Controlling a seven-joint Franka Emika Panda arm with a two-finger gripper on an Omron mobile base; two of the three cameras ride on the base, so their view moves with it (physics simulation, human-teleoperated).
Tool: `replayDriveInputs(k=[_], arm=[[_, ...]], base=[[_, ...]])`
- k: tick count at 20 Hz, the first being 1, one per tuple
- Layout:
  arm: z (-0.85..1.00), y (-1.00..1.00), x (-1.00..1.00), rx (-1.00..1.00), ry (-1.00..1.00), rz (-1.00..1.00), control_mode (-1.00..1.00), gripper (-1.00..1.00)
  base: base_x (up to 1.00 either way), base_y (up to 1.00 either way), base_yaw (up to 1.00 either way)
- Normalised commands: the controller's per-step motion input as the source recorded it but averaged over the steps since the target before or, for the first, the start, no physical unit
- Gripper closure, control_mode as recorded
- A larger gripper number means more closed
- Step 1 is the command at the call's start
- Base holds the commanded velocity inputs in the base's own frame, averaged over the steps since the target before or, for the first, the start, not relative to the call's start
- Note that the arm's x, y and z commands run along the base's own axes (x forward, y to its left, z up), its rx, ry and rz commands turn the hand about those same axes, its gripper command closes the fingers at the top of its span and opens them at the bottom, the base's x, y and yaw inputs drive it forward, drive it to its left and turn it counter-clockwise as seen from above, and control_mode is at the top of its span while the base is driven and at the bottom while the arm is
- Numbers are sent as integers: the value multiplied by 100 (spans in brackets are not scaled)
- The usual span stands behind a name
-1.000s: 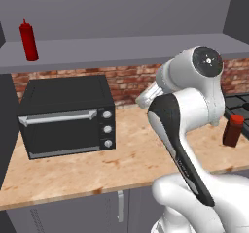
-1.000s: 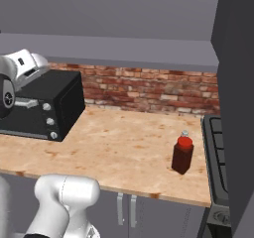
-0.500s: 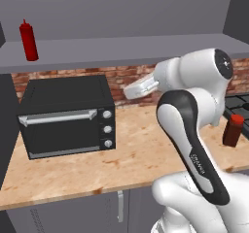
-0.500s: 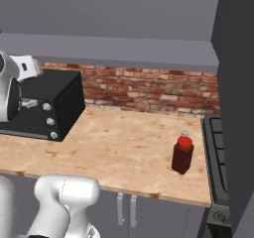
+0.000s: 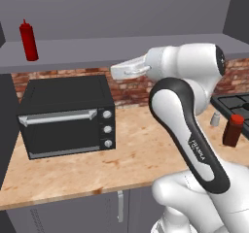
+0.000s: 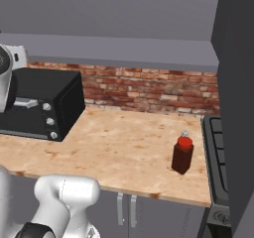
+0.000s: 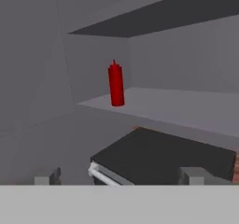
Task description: Collect the paprika, ketchup, and shaker from the cabinet and place them next to the stove.
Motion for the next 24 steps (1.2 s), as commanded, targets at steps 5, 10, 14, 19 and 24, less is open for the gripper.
replayDriveInputs(k=[5,10,14,19,24], arm=[[52,24,-8,5,-9,2,-100,-100],[0,5,-1,0,-1,0,-100,-100],[0,12,10,-2,2,0,-100,-100],[0,15,17,0,1,0,-100,-100],[0,0,2,0,1,0,-100,-100]], base=[[0,0,0],[0,0,0],[0,0,0],[0,0,0],[0,0,0]])
